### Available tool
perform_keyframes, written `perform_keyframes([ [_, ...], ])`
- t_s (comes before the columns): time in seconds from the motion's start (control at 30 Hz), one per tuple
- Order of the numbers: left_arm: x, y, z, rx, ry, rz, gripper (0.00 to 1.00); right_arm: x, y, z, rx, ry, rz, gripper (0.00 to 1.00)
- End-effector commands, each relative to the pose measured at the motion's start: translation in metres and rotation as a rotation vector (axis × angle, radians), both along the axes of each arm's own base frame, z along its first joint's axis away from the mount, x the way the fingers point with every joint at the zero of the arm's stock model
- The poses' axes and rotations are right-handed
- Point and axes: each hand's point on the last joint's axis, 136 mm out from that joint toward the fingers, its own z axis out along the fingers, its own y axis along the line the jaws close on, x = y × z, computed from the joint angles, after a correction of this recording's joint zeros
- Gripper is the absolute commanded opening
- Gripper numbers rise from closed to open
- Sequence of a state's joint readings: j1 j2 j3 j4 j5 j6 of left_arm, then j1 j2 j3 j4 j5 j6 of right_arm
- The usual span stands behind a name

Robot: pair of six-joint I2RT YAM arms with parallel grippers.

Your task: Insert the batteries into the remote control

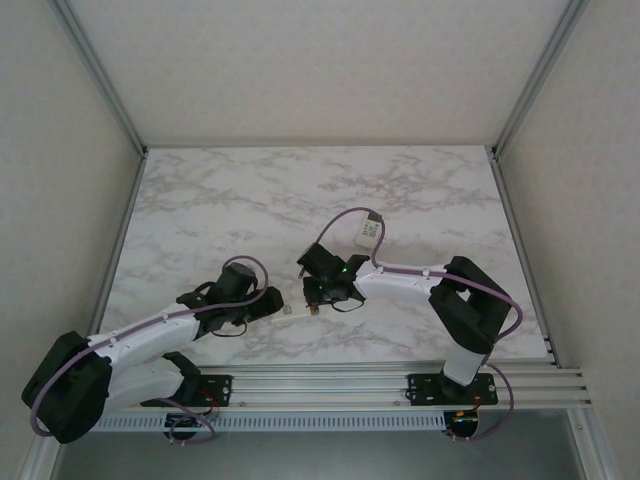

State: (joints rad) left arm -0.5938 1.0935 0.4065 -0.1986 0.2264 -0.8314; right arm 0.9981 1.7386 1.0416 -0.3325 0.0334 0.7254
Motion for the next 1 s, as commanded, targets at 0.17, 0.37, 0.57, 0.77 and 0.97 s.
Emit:
perform_keyframes([
  [0.17,0.001,0.002,-0.006,0.008,0.015,0.014,0.75,-0.002,-0.010,-0.010,-0.039,0.010,-0.004,0.13],
  [0.37,0.001,0.002,-0.007,0.007,0.015,0.014,0.74,-0.010,-0.015,-0.019,-0.048,0.039,0.004,0.13],
  [0.57,0.001,0.003,-0.007,0.007,0.014,0.025,0.74,-0.008,-0.009,0.008,0.013,0.004,0.007,0.14],
  [0.77,0.001,0.003,-0.006,0.007,0.014,0.023,0.75,0.011,-0.008,0.034,0.016,-0.069,-0.021,0.20],
  [0.97,0.000,0.004,-0.006,0.009,0.012,0.024,0.78,0.017,-0.003,0.019,-0.003,-0.054,-0.012,0.24],
])
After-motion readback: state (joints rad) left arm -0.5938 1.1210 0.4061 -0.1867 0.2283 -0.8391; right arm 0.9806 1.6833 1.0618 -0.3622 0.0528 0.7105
